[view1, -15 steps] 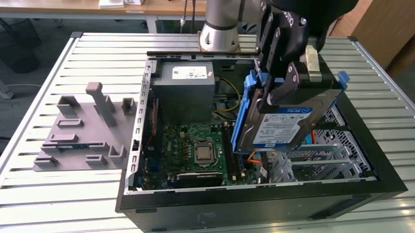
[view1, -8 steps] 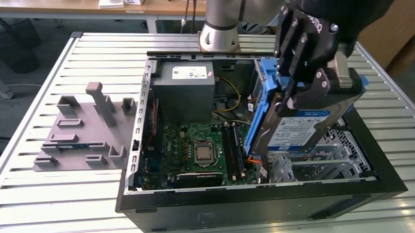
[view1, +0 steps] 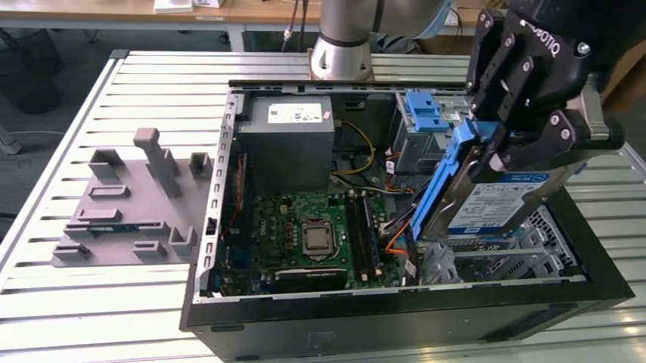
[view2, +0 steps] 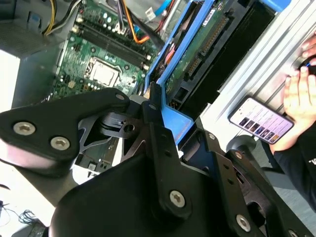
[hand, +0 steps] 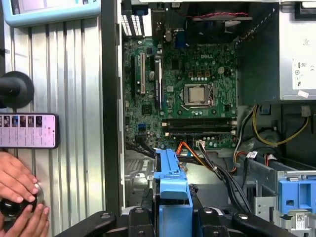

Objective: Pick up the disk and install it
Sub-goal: 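Insert the disk into the insertion slot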

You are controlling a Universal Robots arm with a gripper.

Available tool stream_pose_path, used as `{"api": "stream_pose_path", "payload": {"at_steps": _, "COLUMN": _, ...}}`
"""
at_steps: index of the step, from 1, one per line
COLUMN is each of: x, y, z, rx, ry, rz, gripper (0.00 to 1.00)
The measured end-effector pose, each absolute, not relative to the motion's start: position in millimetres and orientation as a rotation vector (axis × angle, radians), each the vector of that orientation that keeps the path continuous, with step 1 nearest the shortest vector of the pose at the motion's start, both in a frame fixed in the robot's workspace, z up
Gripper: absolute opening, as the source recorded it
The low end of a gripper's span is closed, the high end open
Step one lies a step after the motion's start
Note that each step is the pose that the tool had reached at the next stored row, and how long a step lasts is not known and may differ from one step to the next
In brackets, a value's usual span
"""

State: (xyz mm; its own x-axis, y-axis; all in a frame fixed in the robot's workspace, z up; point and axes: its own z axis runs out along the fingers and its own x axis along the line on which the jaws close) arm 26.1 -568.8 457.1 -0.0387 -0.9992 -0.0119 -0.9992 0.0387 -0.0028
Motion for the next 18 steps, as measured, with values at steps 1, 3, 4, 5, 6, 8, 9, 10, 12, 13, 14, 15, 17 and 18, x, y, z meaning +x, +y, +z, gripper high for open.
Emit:
{"api": "stream_pose_path", "payload": {"at_steps": 1, "x": 26.7, "y": -568.8, "z": 457.1, "rx": -2.171, "ry": 2.256, "rz": 0.01, "gripper": 0.36}}
{"api": "stream_pose_path", "payload": {"at_steps": 3, "x": 26.6, "y": -568.8, "z": 457.1, "rx": -2.171, "ry": 2.256, "rz": 0.01, "gripper": 0.36}}
{"api": "stream_pose_path", "payload": {"at_steps": 4, "x": 26.6, "y": -568.8, "z": 457.0, "rx": -2.174, "ry": 2.253, "rz": 0.01, "gripper": 0.36}}
{"api": "stream_pose_path", "payload": {"at_steps": 5, "x": 26.7, "y": -568.7, "z": 456.5, "rx": -2.183, "ry": 2.244, "rz": 0.01, "gripper": 0.36}}
{"api": "stream_pose_path", "payload": {"at_steps": 6, "x": 27.3, "y": -568.8, "z": 456.0, "rx": -2.194, "ry": 2.233, "rz": 0.01, "gripper": 0.36}}
{"api": "stream_pose_path", "payload": {"at_steps": 8, "x": 28.8, "y": -568.9, "z": 454.9, "rx": -2.208, "ry": 2.22, "rz": 0.01, "gripper": 0.36}}
{"api": "stream_pose_path", "payload": {"at_steps": 9, "x": 29.9, "y": -569.6, "z": 454.4, "rx": -2.209, "ry": 2.219, "rz": 0.01, "gripper": 0.36}}
{"api": "stream_pose_path", "payload": {"at_steps": 10, "x": 31.4, "y": -570.6, "z": 454.1, "rx": -2.209, "ry": 2.219, "rz": 0.01, "gripper": 0.36}}
{"api": "stream_pose_path", "payload": {"at_steps": 12, "x": 35.5, "y": -572.5, "z": 453.9, "rx": -2.209, "ry": 2.219, "rz": 0.011, "gripper": 0.36}}
{"api": "stream_pose_path", "payload": {"at_steps": 13, "x": 37.8, "y": -573.0, "z": 453.8, "rx": -2.209, "ry": 2.219, "rz": 0.011, "gripper": 0.36}}
{"api": "stream_pose_path", "payload": {"at_steps": 14, "x": 40.4, "y": -573.1, "z": 453.7, "rx": -2.209, "ry": 2.219, "rz": 0.012, "gripper": 0.36}}
{"api": "stream_pose_path", "payload": {"at_steps": 15, "x": 43.0, "y": -573.0, "z": 453.6, "rx": -2.209, "ry": 2.219, "rz": 0.012, "gripper": 0.36}}
{"api": "stream_pose_path", "payload": {"at_steps": 17, "x": 47.1, "y": -573.1, "z": 453.3, "rx": -2.209, "ry": 2.219, "rz": 0.012, "gripper": 0.36}}
{"api": "stream_pose_path", "payload": {"at_steps": 18, "x": 49.3, "y": -573.1, "z": 453.1, "rx": -2.209, "ry": 2.22, "rz": 0.012, "gripper": 0.36}}
